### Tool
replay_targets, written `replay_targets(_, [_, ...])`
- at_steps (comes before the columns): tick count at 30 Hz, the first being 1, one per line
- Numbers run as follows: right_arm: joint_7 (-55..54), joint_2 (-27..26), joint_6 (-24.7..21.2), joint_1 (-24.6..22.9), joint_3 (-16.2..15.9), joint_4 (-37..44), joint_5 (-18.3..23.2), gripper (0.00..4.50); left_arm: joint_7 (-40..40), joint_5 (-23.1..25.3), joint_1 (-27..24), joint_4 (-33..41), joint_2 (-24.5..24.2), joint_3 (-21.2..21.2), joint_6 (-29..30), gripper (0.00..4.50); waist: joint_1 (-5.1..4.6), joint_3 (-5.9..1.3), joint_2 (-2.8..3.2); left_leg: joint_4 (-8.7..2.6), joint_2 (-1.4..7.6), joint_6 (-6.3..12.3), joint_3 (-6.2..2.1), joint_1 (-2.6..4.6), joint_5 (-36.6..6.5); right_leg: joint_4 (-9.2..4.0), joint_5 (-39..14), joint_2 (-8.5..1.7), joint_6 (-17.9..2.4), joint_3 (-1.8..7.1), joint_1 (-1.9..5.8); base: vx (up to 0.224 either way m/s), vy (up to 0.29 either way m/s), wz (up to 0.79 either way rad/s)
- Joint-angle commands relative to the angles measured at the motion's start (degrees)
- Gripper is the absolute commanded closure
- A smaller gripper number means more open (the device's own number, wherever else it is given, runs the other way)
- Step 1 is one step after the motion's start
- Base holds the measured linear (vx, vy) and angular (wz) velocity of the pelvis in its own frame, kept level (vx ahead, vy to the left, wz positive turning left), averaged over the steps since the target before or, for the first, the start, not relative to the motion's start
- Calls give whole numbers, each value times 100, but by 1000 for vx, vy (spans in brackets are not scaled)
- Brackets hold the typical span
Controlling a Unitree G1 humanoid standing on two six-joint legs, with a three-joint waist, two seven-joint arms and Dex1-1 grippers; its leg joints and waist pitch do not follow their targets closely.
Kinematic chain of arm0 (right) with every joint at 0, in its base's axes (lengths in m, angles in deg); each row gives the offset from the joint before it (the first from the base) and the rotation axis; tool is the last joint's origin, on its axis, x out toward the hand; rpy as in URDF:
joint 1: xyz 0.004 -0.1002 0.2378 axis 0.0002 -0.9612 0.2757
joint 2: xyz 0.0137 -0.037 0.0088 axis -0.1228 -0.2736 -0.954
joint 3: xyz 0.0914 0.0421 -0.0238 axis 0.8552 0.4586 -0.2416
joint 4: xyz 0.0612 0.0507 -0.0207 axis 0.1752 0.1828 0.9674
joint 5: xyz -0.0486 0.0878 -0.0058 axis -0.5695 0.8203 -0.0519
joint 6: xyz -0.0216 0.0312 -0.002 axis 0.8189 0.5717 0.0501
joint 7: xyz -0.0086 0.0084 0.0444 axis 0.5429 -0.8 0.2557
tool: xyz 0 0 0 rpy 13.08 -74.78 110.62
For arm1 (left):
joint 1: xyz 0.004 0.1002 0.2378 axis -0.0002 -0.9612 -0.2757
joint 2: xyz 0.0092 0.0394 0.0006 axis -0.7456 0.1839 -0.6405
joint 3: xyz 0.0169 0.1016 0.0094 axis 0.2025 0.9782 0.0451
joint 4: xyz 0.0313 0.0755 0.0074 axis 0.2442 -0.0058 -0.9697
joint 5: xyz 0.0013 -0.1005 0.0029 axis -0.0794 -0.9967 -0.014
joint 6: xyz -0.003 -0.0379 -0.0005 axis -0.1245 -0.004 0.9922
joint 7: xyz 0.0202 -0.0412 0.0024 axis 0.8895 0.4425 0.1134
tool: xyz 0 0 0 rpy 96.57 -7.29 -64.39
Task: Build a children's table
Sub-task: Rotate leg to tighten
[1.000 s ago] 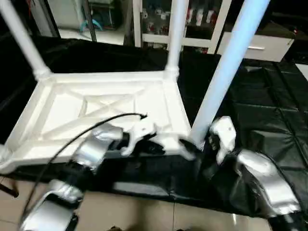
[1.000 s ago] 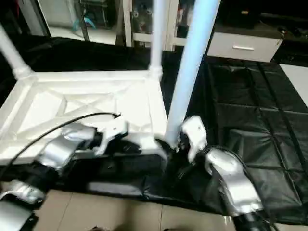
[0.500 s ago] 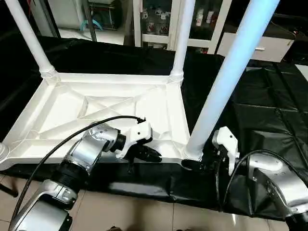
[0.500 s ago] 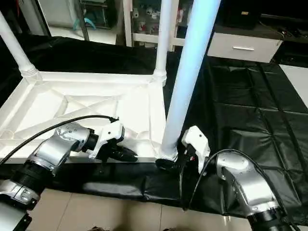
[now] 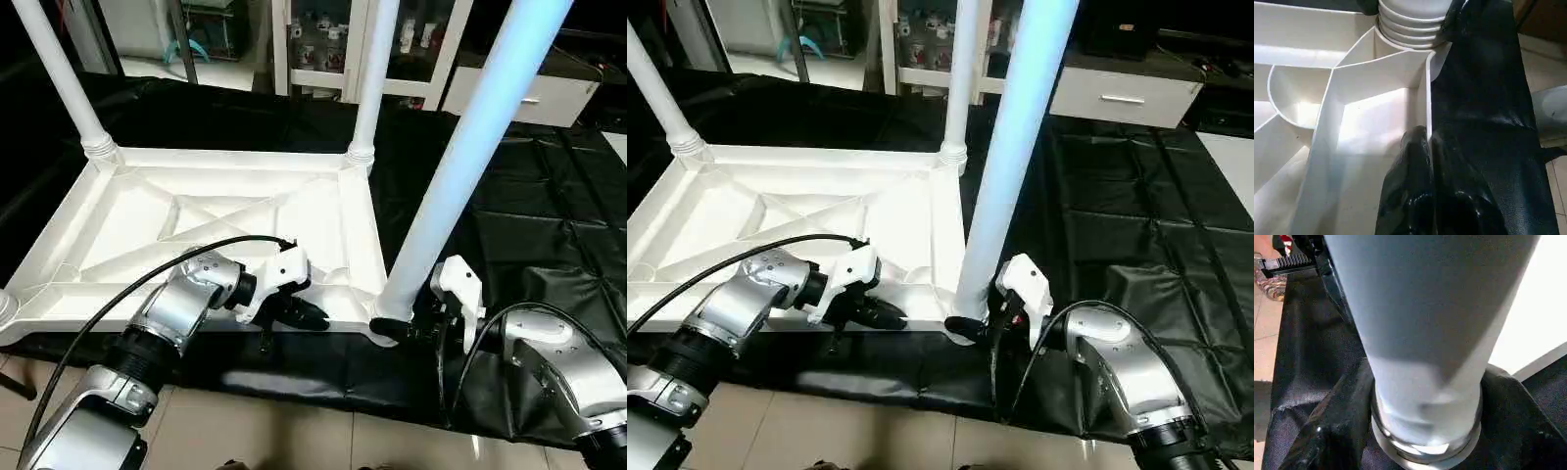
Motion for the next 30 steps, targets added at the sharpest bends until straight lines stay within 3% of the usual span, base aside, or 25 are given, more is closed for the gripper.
replay_targets(1, [163, 65, 3, 6, -125, -35, -92, 179, 74, 162, -64, -123, -31, 270, 56, 450, 0, -325, -62, -356, 250, 565, -95, 39, -833, -340, -881, -314, -1511, 270, 312, 0, 0, 0])
replay_targets(6, [-119, -111, 64, 74, -37, -210, -170, 179, -48, 179, -35, -188, 14, 233, 9, 450, -6, -328, -65, -350, 249, 564, -90, 39, -847, -341, -888, -317, -1533, 270, 306, 0, 0, 0])
replay_targets(7, [-551, -341, 159, 186, 79, -460, -273, 179, -231, 177, 6, -280, 102, 159, -2, 450, -10, -323, -65, -353, 243, 554, -90, 37, -883, -350, -948, -312, -1520, 267, 304, 0, 0, 0])
replay_targets(8, [-751, -451, 207, 241, 135, -587, -316, 179, -321, 172, 30, -329, 151, 122, 2, 450, -19, -305, -57, -365, 240, 474, -87, 41, -1039, -390, -1214, -320, -1485, 264, 281, 0, 0, 0])
replay_targets(9, [-1093, -660, 212, 310, 243, -742, -322, 179, -501, 169, 68, -402, 243, 58, 10, 450, -44, -294, -65, -398, 240, 282, -121, 35, -1320, -440, -1829, -334, -1290, 251, 298, 0, 0, 0])
replay_targets(11, [-1455, -878, 227, 375, 328, -883, -351, 179, -685, 164, 111, -480, 343, -5, 20, 450, -60, -281, -58, -406, 241, 194, -124, 65, -1484, -478, -2093, -338, -1190, 258, 258, 0, 0, 0])
replay_targets(13, [-1939, -1160, 242, 460, 427, -1053, -397, 179, -948, 159, 182, -608, 485, -92, 36, 450, -128, -273, -69, -439, 234, 53, -159, 51, -1714, -495, -2284, -329, -1087, 245, 267, 0, 0, 0])
replay_targets(16, [-3436, -1914, 274, 726, 641, -1612, -646, 180, -1840, 305, 462, -1131, 850, -245, 42, 450, -196, -271, -52, -445, 220, -37, -173, 59, -1901, -522, -2494, -331, -987, 247, 225, 0, 0, 0])
replay_targets(18, [-4001, -2146, 366, 848, 665, -1852, -820, 180, -2253, 375, 592, -1346, 990, -306, 23, 450, -226, -271, -53, -444, 200, -164, -180, 94, -2018, -550, -2653, -328, -943, 239, 188, 0, 0, 0])
replay_targets(19, [-4359, -2298, 442, 950, 697, -2063, -936, 180, -2562, 391, 675, -1472, 1102, -377, 58, 450, -210, -287, -60, -443, 201, -143, -182, 86, -1921, -551, -2540, -336, -922, 244, 226, 0, 0, 0])
replay_targets(21, [-4893, -2452, 526, 1090, 725, -2346, -1131, 180, -2934, 391, 774, -1613, 1244, -476, 133, 450, -221, -280, -39, -439, 203, -107, -151, 111, -1889, -544, -2291, -312, -1004, 259, 181, 0, 0, 0])
replay_targets(25, [-6270, -3008, 811, 1633, 944, -3291, -1337, 180, -4135, 505, 1109, -2188, 1657, -768, 92, 450, -197, -318, -38, -415, 182, -14, -119, 106, -1668, -502, -1826, -292, -1092, 271, 214, 0, 0, 0])
replay_targets(28, [-6644, -3127, 982, 1804, 965, -3526, -1517, 180, -4364, 538, 1200, -2376, 1751, -803, 1, 450, -156, -347, -47, -393, 169, 38, -92, 120, -1414, -456, -1415, -289, -1165, 278, 223, 0, 0, 0])
replay_targets(30, [-6666, -3213, 1183, 1923, 989, -3666, -1501, 180, -4382, 543, 1215, -2424, 1792, -795, -54, 450, -140, -363, -49, -385, 164, 181, -88, 76, -1164, -400, -1020, -283, -1218, 275, 271, 0, 0, 0])
